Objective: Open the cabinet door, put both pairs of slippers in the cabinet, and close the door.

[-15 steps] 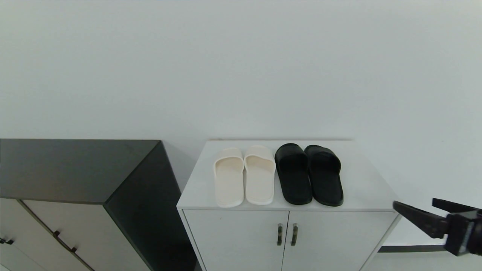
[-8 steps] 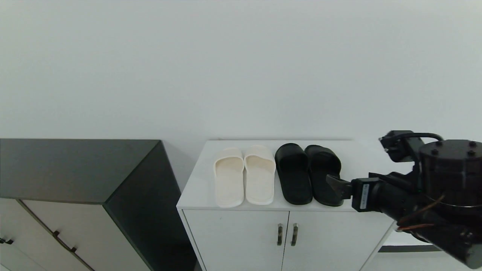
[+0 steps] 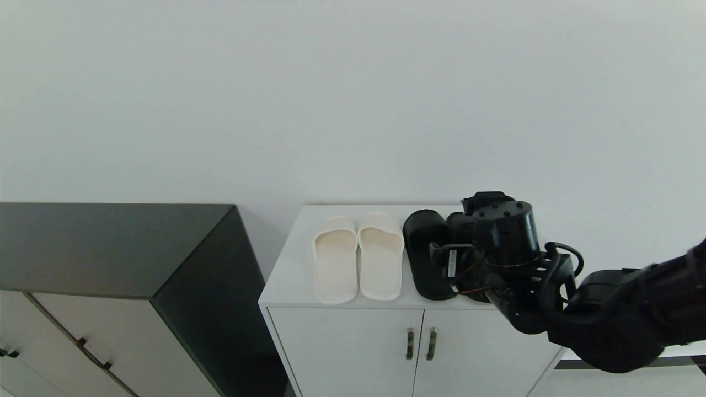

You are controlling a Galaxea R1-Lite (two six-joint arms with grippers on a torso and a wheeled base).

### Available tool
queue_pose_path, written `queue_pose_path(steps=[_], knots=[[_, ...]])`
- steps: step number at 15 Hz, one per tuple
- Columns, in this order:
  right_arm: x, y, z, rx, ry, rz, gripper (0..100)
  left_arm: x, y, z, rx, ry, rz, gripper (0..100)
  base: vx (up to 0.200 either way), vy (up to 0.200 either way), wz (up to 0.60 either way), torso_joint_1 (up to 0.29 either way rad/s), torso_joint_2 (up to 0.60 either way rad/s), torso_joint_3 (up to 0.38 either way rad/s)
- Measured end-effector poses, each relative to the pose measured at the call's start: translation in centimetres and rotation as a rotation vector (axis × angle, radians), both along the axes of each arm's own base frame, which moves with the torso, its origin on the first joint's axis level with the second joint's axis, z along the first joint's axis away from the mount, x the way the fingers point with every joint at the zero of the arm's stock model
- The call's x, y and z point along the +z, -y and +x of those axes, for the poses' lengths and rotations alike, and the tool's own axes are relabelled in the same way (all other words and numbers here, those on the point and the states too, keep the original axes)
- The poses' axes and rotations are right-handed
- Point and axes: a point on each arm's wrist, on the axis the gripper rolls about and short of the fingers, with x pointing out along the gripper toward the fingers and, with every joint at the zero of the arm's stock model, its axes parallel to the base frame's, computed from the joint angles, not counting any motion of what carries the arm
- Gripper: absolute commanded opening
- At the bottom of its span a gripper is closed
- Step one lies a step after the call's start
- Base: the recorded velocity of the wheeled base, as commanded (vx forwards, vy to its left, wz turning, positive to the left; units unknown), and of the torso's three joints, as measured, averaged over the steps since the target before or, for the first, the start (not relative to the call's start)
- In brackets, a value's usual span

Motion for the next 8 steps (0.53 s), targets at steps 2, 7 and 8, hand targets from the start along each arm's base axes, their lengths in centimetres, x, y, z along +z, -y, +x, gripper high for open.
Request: queue_pose_path(steps=[2,7,8], knots=[[-1.0,-0.4,1.4,-0.019,-0.013,-0.011,100,0.0,0.0,0.0,0.000,0.000,0.000,0,0.000,0.000,0.00,0.000,0.00,0.000],[-2.9,-0.7,5.1,-0.074,-0.025,-0.020,100,0.0,0.0,0.0,0.001,0.000,-0.001,0,0.000,0.000,0.00,0.000,0.00,0.000],[-3.2,-0.7,5.9,-0.086,-0.023,-0.017,100,0.0,0.0,0.0,0.001,0.000,-0.002,0,0.000,0.000,0.00,0.000,0.00,0.000]])
